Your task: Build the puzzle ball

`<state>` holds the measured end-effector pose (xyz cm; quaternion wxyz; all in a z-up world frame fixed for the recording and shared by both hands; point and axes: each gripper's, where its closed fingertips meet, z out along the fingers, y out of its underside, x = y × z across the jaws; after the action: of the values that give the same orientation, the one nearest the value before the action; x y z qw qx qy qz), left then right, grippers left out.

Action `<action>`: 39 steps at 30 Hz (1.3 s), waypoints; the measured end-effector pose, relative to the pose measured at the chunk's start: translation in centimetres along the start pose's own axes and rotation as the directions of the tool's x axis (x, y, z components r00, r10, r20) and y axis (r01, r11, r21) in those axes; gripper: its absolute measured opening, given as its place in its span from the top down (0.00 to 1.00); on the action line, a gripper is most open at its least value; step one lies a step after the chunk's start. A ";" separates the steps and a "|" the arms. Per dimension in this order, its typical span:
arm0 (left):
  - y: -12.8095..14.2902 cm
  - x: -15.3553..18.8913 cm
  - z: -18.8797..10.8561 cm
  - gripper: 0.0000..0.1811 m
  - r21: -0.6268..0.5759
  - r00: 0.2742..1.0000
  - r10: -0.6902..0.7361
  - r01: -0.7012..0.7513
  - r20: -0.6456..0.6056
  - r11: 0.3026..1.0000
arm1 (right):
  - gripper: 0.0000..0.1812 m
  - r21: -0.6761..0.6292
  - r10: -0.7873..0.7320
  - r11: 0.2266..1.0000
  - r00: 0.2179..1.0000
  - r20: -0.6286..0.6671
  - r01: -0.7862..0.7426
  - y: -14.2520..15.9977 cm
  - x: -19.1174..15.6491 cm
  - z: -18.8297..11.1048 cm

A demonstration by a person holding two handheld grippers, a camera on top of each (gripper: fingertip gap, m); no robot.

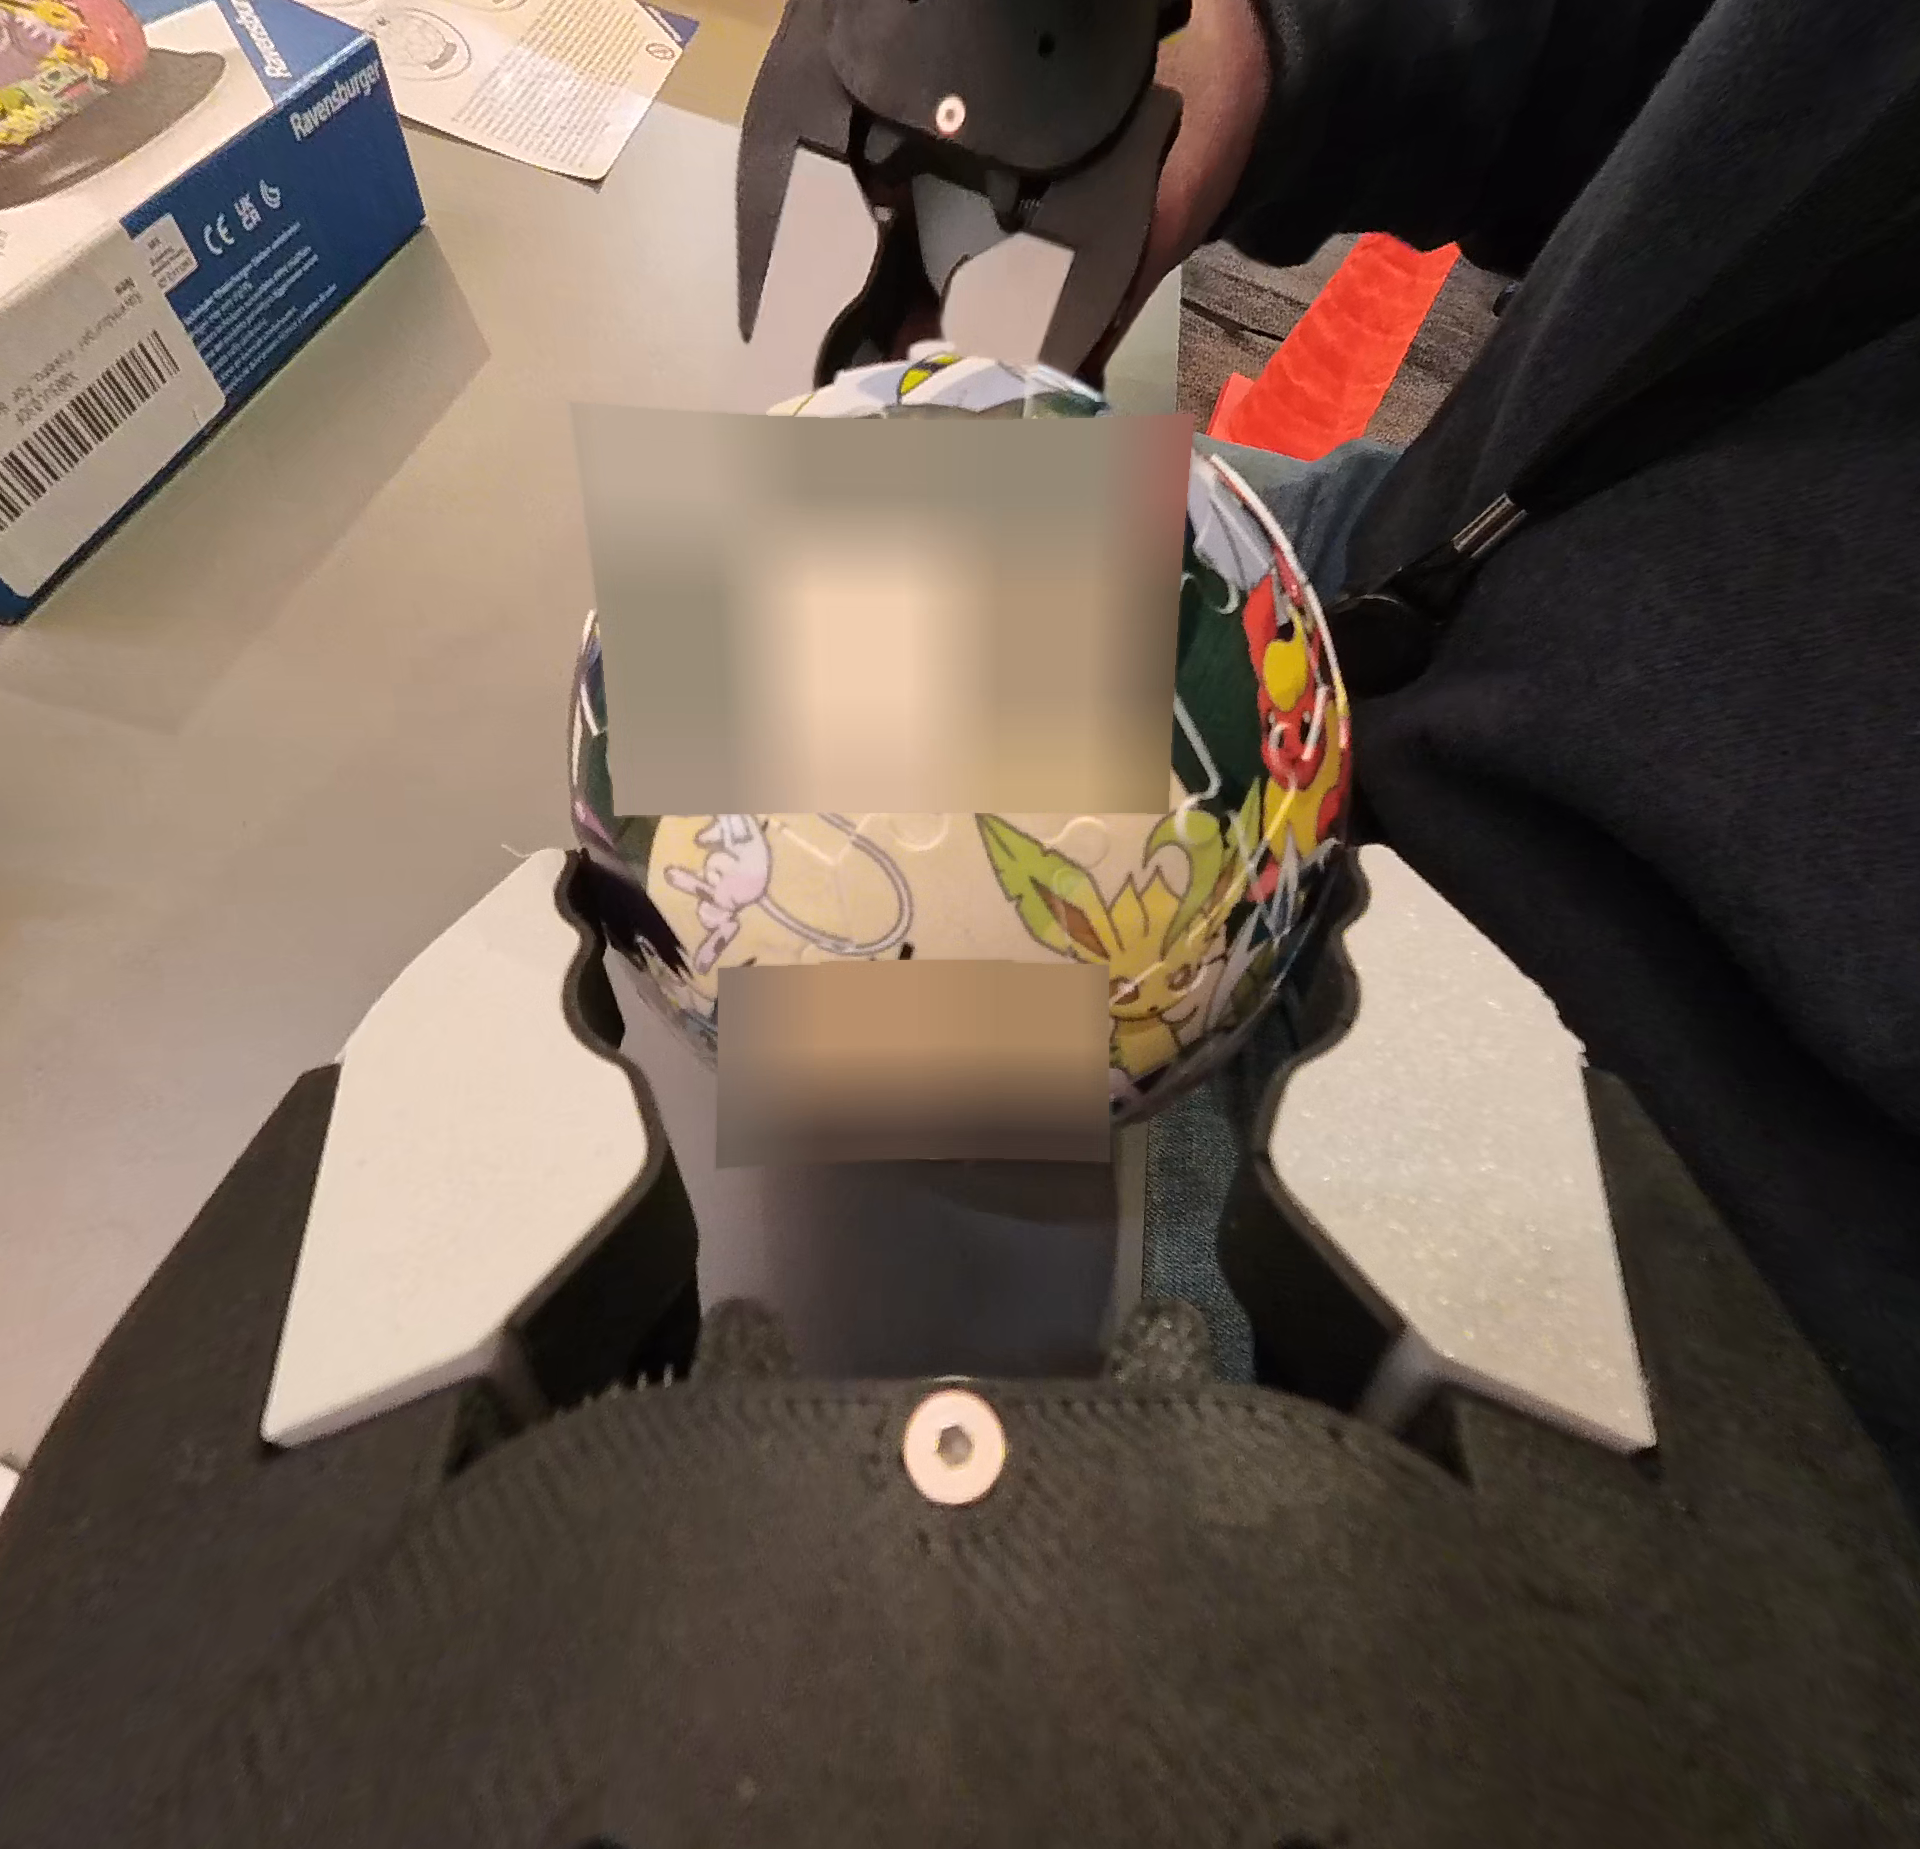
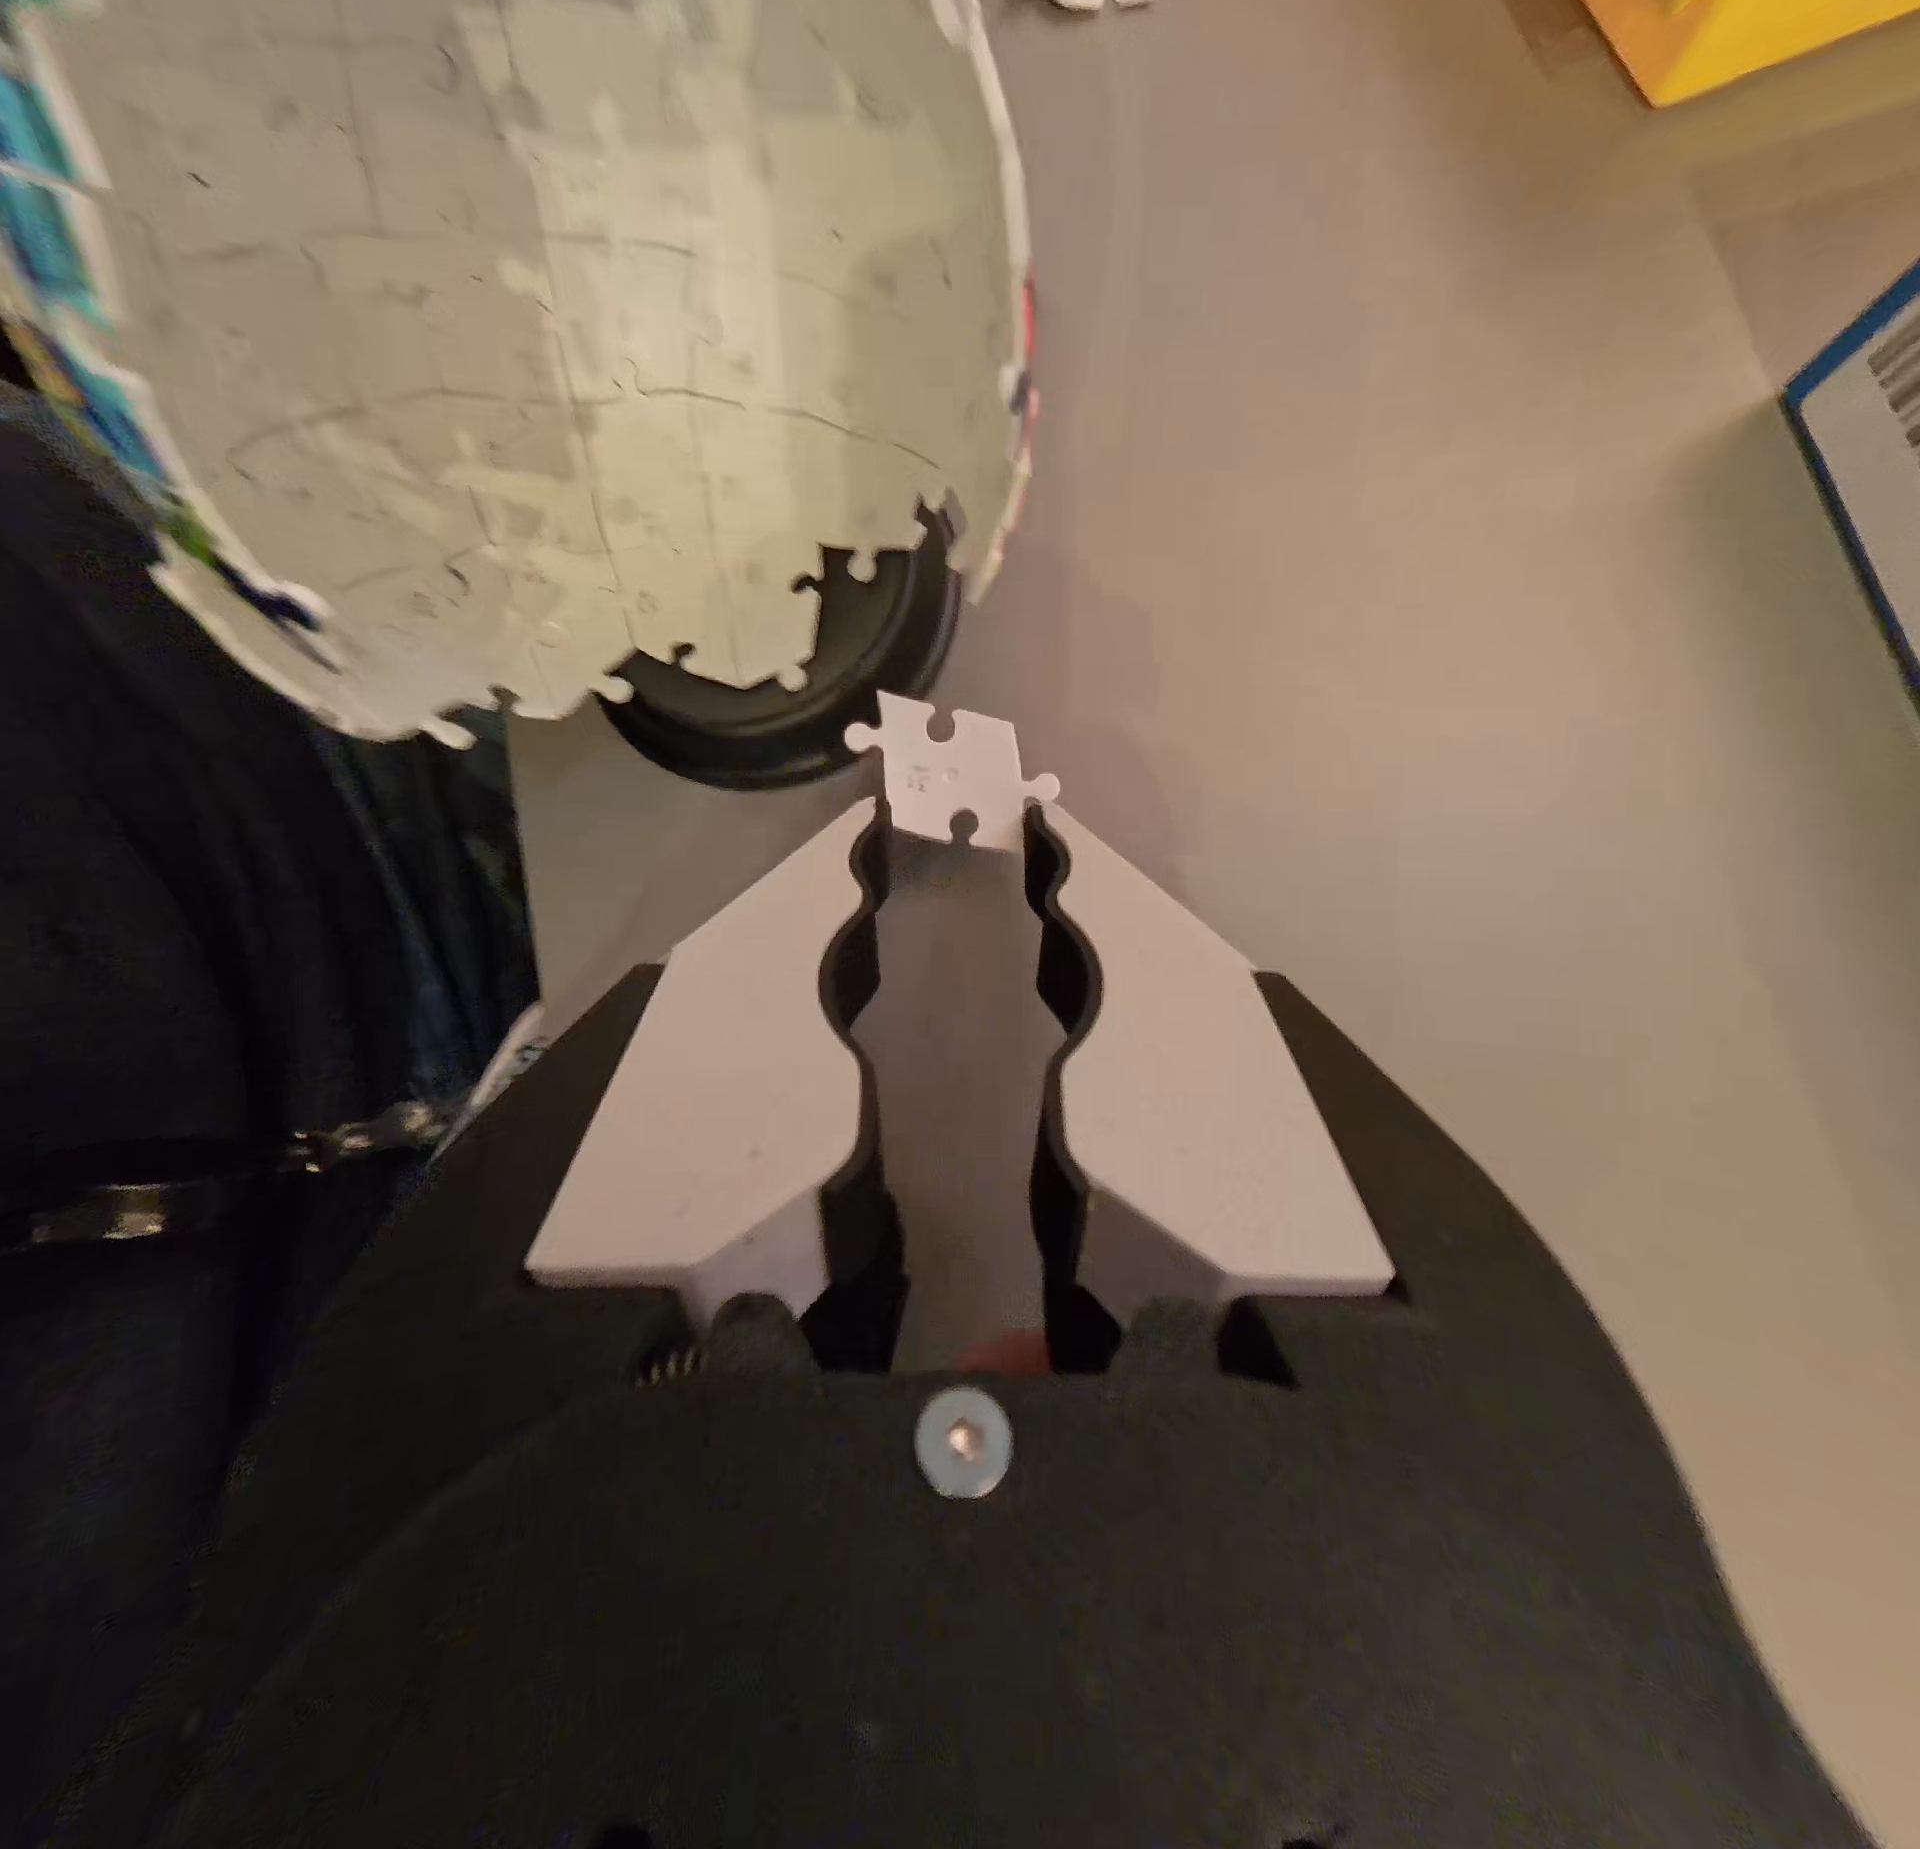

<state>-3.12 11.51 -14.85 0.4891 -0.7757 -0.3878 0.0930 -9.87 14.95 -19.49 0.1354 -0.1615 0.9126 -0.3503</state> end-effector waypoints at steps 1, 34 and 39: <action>0.0 0.0 0.0 0.30 0.000 1.000 0.000 0.000 0.001 1.000 | 0.87 0.011 0.004 1.000 1.000 0.009 -0.004 -0.3 -0.5 0.0; -0.1 0.0 0.0 0.30 0.003 1.000 0.001 -0.001 -0.005 1.000 | 0.88 0.085 -0.186 0.977 0.979 -0.086 0.193 -3.5 -3.1 2.4; -0.1 0.0 0.1 0.30 0.005 1.000 -0.001 0.001 -0.007 1.000 | 0.94 0.157 -0.206 0.966 0.979 0.002 0.203 -4.3 -3.9 3.0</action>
<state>-3.20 11.55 -14.82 0.4923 -0.7747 -0.3864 0.0908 -4.43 11.66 -18.17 0.1191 -0.2470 0.8597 -0.4310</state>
